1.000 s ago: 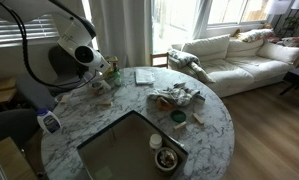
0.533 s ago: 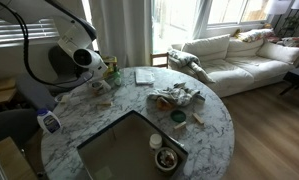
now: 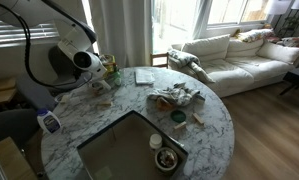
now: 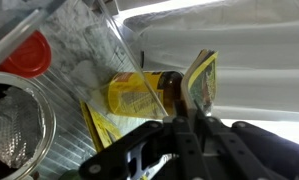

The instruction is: Place a book on the brown bottle

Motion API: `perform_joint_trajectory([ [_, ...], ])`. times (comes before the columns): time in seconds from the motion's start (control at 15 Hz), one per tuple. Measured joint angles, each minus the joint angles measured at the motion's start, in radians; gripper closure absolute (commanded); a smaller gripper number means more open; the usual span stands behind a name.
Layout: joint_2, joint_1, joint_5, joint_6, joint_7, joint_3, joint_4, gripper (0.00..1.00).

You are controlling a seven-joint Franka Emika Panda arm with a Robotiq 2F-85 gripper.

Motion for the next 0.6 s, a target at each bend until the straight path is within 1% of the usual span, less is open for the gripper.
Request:
perform_joint_trajectory([
  [0.6,0.025,0.0,0.041,0.0,-0.003,0.009,0.04,0.98],
])
